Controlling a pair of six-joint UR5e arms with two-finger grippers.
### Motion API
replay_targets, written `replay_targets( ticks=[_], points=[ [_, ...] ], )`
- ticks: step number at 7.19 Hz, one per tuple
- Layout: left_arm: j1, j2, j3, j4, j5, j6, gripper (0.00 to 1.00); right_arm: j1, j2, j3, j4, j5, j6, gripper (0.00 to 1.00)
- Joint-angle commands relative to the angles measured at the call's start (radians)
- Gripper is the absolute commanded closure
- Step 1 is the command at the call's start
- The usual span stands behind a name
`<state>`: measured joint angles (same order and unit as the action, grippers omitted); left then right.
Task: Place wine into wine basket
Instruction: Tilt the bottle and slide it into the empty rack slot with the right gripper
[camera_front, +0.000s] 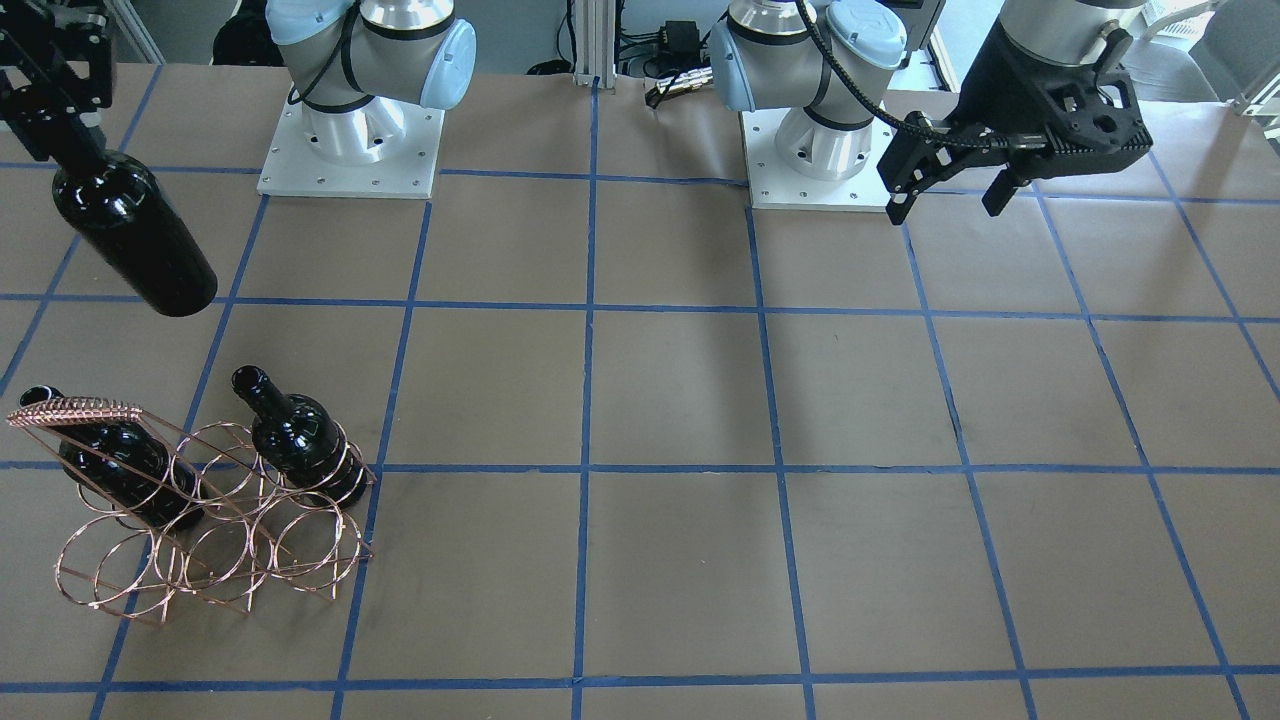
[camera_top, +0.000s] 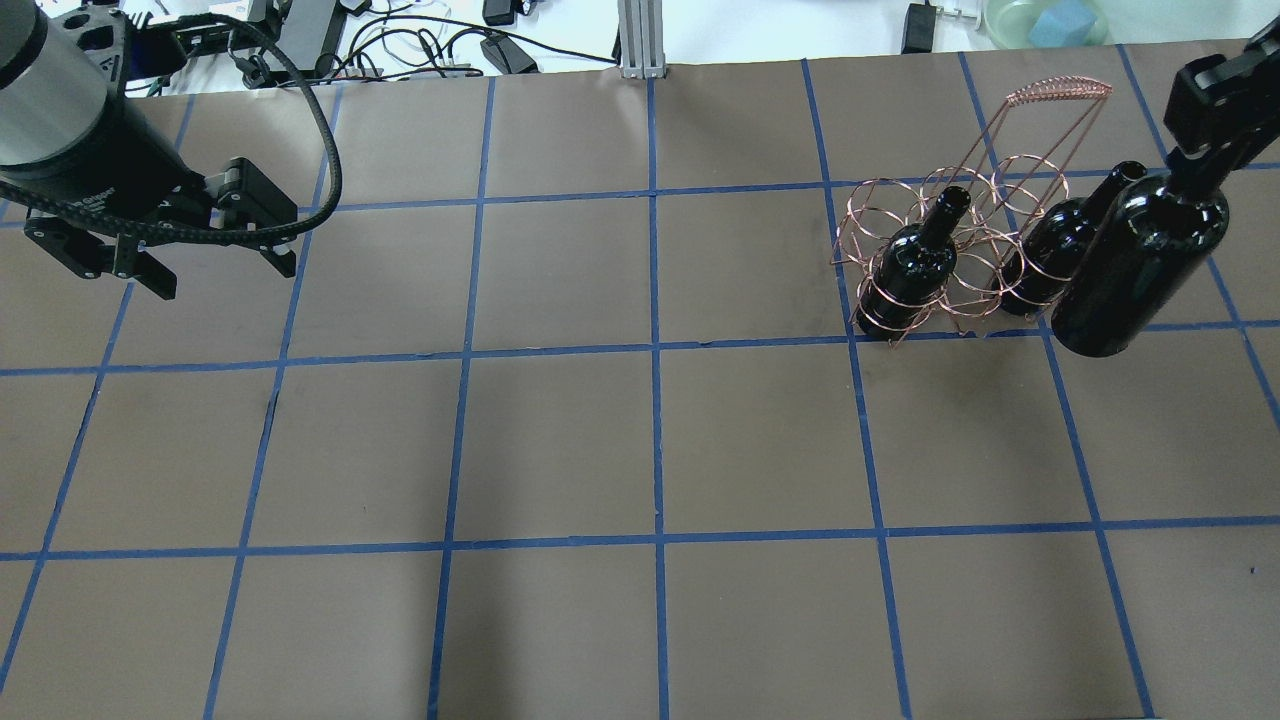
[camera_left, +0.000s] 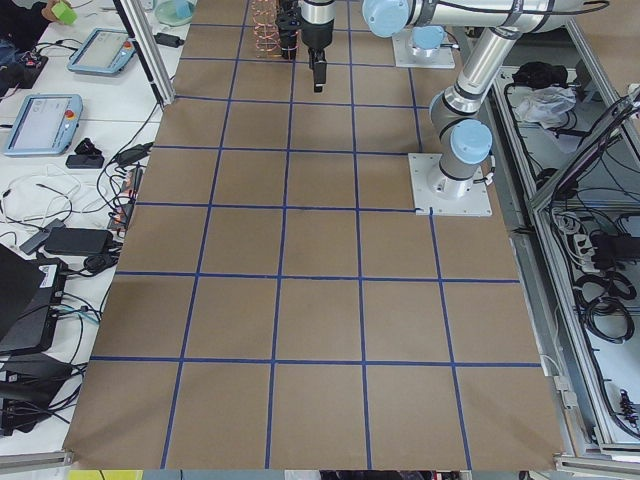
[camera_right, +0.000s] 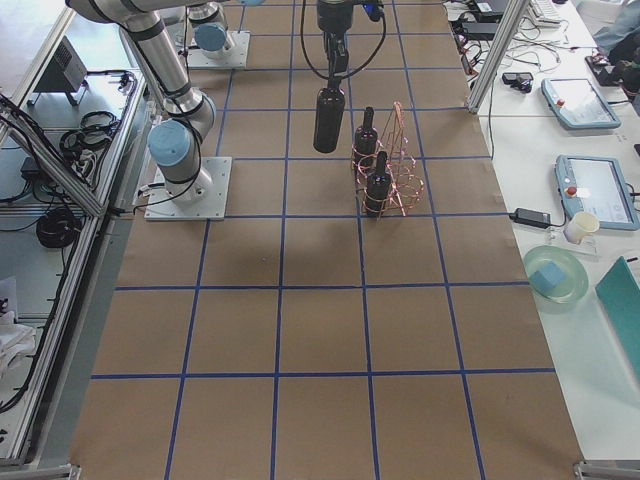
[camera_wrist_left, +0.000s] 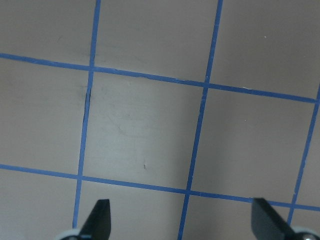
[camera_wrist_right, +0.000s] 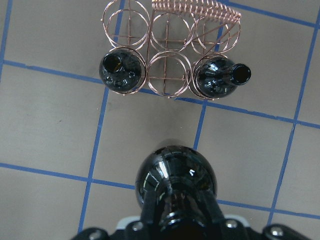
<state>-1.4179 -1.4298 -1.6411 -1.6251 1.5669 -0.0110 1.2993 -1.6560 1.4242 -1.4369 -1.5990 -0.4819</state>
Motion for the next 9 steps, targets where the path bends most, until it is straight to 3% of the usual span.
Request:
replay_targets(
  ticks=[1,4,6,9],
  points=[
    [-0.03,0.002,-0.011,-0.001,0.002,-0.053,0.0,-0.009,0.053,-0.001,-0.103,0.042,-0.004,1.0],
    [-0.047,0.008,-0.01,0.001,0.012,-0.04,0.0,-0.005,0.099,0.001,-0.157,0.044,0.006,1.0],
    [-0.047,0.006,-0.01,0.002,0.009,-0.04,0.0,0.003,0.139,-0.001,-0.22,0.099,0.028,1.0],
    [-0.041,0.008,-0.01,0.002,0.01,-0.038,0.0,0.048,0.192,0.001,-0.287,0.087,0.039,1.0]
  ],
)
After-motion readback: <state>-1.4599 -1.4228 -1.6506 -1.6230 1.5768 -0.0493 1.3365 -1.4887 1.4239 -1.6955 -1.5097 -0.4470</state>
